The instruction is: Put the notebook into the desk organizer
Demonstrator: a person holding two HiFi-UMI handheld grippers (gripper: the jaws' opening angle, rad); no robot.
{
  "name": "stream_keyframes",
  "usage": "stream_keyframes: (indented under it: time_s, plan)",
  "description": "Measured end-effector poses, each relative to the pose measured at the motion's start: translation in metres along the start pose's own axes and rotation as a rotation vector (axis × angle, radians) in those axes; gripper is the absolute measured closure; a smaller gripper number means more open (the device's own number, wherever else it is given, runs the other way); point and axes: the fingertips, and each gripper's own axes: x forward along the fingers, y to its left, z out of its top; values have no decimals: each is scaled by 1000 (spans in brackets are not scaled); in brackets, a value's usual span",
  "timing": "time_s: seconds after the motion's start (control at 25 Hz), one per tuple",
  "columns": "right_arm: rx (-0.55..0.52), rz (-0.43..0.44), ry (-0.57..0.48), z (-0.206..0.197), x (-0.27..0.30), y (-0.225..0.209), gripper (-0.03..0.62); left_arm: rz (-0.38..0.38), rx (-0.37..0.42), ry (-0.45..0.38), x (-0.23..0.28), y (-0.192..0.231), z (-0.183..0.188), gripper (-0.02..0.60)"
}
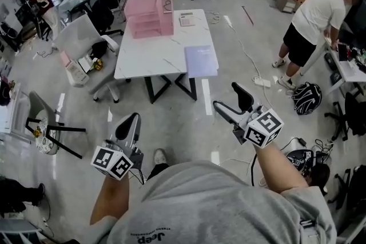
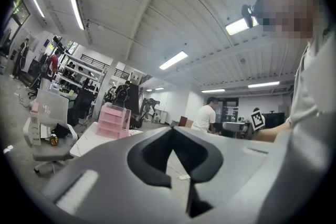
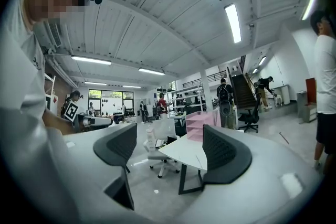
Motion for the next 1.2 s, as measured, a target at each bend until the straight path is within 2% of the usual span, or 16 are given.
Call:
stream_keyframes:
  time_s: [0.28, 0.52, 0.76, 1.0, 1.2]
  plan:
    - [-29, -67, 29, -15, 101, -26, 224, -71, -25, -7, 54, 111, -9, 526]
    - [-6, -176, -9, 7, 225, -64, 224, -125, -41, -14, 126, 250, 33, 526]
    - [-22, -272, -18, 31, 328, -97, 226, -195, -21, 7, 187, 358, 76, 526]
    - [-15, -328, -4, 28, 393, -132, 226, -233, -40, 36, 235, 423, 80, 526]
    - [-20, -340, 23, 29, 422, -155, 226, -242, -54, 56, 270, 442, 79, 526]
